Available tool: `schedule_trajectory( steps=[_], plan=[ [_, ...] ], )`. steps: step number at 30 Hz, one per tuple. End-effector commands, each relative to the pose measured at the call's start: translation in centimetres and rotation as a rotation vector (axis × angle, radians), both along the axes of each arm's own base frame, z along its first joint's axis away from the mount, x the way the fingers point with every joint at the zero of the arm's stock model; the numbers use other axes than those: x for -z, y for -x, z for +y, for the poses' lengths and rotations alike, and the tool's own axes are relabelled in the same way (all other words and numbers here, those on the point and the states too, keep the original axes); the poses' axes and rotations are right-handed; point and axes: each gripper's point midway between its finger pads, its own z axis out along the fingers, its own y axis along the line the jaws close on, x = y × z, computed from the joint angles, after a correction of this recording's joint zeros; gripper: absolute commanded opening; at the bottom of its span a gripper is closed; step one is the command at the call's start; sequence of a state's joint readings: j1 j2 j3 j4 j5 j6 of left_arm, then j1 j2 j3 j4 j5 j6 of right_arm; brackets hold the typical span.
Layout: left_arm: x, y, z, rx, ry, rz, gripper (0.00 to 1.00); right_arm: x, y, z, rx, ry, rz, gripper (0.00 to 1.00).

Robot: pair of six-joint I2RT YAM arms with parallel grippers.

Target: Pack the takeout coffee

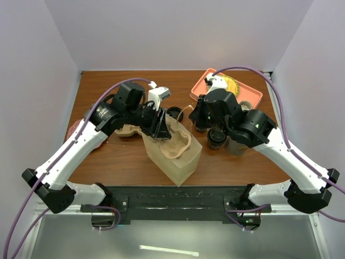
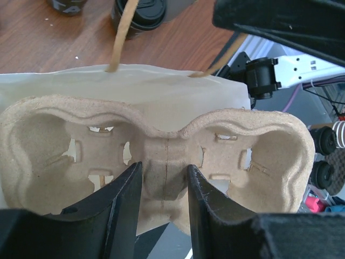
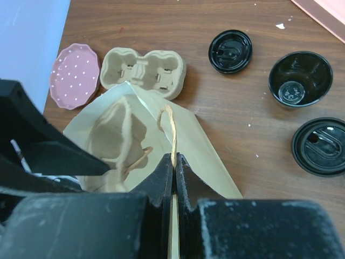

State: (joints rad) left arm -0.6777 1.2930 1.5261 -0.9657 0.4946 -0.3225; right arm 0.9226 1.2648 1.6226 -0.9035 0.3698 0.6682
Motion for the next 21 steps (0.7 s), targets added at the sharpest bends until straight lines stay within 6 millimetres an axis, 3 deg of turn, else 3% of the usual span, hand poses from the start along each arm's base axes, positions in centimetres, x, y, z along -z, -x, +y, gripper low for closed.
schedule_trajectory(
  steps=[1,7,16,21],
  plan=[
    [-0.1,-1.4,-0.4,-0.032,-0.020,-0.033,0.20,-1.3,0.1,0.3,-0.020,-0.048,-0.039,0.00],
    [1.6,-2.3,0.5,-0.073,-0.108,-0.047,0.20,-1.0,0.3,0.3,-0.029,-0.043,-0.037,0.00],
    [2.3,-2.8,-0.4,-0.070,-0.092,-0.075,0.19,-0.7,-0.1,0.2,-0.027,-0.015,-0.052,0.00],
    [4.1,-2.4,-0.3,-0.048,-0.152,-0.041,0.20,-0.4,-0.2,0.3,-0.042,0.001,-0.055,0.00]
  ],
)
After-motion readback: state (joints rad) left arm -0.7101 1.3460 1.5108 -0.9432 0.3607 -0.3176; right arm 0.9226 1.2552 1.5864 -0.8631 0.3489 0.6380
